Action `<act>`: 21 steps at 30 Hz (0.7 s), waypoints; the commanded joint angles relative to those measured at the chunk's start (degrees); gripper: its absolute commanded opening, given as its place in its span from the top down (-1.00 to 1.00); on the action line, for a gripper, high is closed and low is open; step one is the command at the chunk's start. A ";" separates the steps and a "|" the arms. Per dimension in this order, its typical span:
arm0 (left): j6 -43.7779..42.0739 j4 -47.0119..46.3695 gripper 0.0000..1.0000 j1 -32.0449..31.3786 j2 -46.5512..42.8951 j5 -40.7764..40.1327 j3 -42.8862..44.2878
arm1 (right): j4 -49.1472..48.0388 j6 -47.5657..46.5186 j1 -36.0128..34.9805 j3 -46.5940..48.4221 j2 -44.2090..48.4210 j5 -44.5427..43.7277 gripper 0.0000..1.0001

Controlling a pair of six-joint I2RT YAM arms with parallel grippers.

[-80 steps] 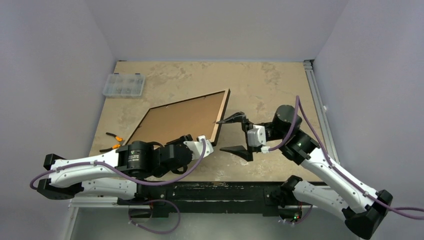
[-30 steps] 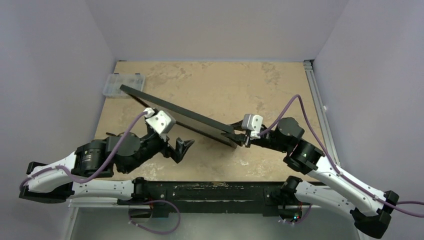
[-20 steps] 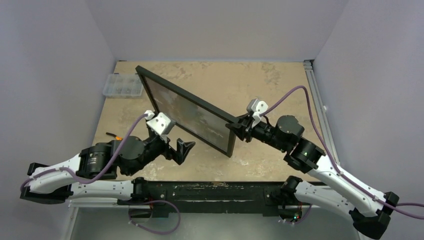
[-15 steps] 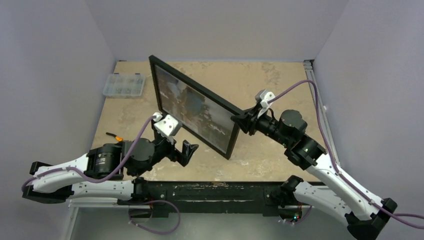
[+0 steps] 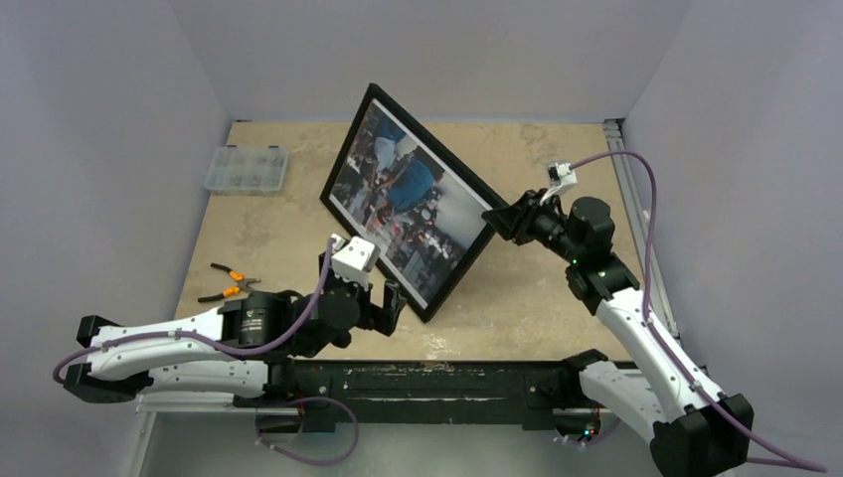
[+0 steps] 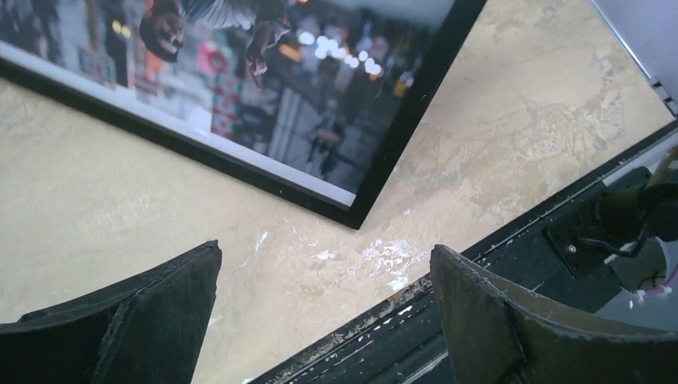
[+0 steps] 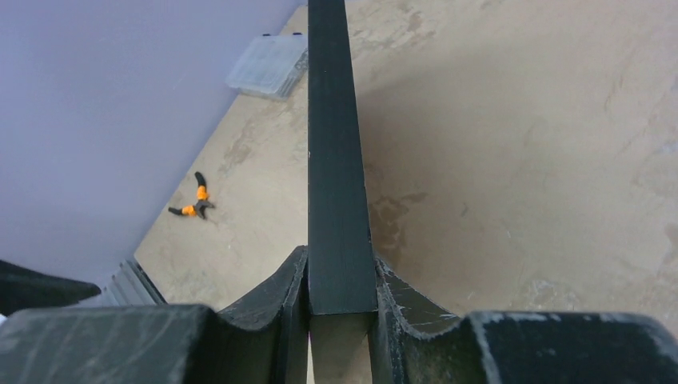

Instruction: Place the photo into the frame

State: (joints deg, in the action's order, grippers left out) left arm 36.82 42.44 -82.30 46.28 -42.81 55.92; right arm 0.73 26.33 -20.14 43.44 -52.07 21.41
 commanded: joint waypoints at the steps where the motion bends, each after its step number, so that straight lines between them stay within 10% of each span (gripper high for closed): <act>1: 11.73 0.28 -1.00 2.75 1.77 1.03 -2.52 | 3.00 -0.13 2.91 -7.97 -1.31 3.37 1.00; 13: 21.58 -3.85 -1.00 16.27 16.67 19.01 -5.45 | -4.04 11.22 5.20 -23.57 -3.47 -4.80 0.97; 21: 29.47 -1.55 -1.00 26.76 20.62 20.78 -11.00 | -4.34 13.29 6.74 -26.74 -5.17 -9.03 0.26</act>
State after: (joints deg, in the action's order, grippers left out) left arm 60.36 39.99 -60.31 66.67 -23.77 48.21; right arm -11.35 52.56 -13.50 19.46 -56.14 18.81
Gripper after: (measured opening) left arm 0.998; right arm 0.316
